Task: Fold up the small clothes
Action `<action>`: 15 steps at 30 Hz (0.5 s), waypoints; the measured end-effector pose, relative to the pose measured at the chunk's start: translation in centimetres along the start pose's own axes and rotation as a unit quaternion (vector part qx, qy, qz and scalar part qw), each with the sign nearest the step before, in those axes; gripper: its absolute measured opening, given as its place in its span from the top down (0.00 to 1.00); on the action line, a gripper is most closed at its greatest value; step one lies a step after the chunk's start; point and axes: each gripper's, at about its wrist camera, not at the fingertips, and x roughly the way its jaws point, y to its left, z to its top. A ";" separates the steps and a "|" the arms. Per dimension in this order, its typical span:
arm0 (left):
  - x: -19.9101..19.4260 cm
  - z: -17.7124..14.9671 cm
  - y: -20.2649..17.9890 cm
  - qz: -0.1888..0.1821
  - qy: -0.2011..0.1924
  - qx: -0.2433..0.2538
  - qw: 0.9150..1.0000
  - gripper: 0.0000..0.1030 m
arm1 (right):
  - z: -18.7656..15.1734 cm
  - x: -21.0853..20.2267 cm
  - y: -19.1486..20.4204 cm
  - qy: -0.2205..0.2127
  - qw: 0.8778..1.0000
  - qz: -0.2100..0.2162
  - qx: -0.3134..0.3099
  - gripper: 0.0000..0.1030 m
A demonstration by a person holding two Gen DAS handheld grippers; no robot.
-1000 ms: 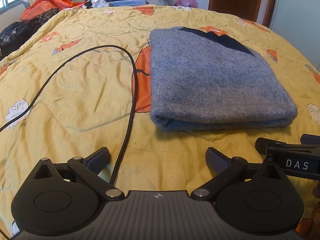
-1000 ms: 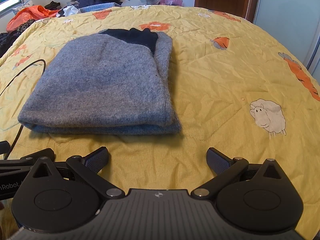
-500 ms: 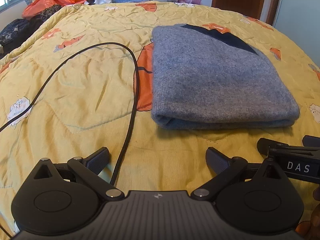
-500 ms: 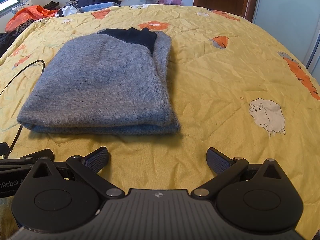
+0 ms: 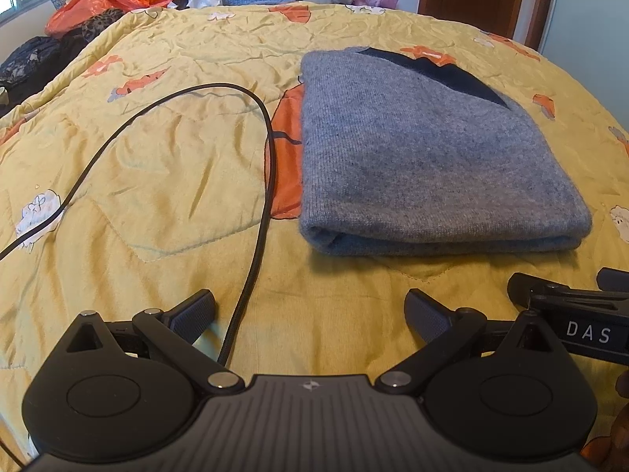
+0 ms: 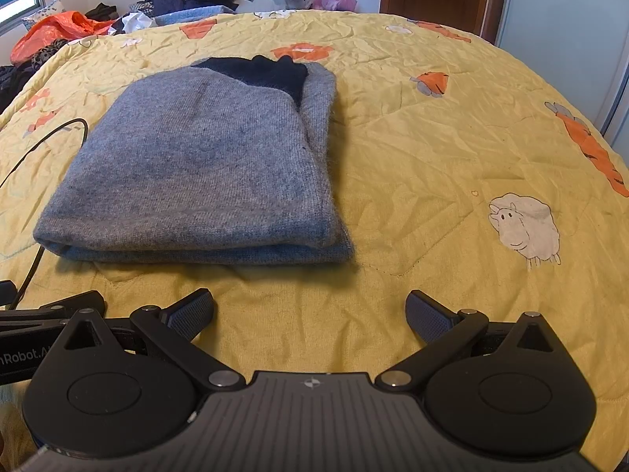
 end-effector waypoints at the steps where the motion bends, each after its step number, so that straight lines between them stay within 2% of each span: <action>1: 0.0 0.0 0.0 0.000 0.000 -0.001 1.000 0.00 | 0.0 0.0 0.0 0.000 1.000 0.000 0.000 0.00; 15: -0.1 -0.1 0.0 0.006 0.002 -0.006 1.000 0.00 | 0.0 -0.1 0.0 0.004 1.000 0.001 -0.002 0.00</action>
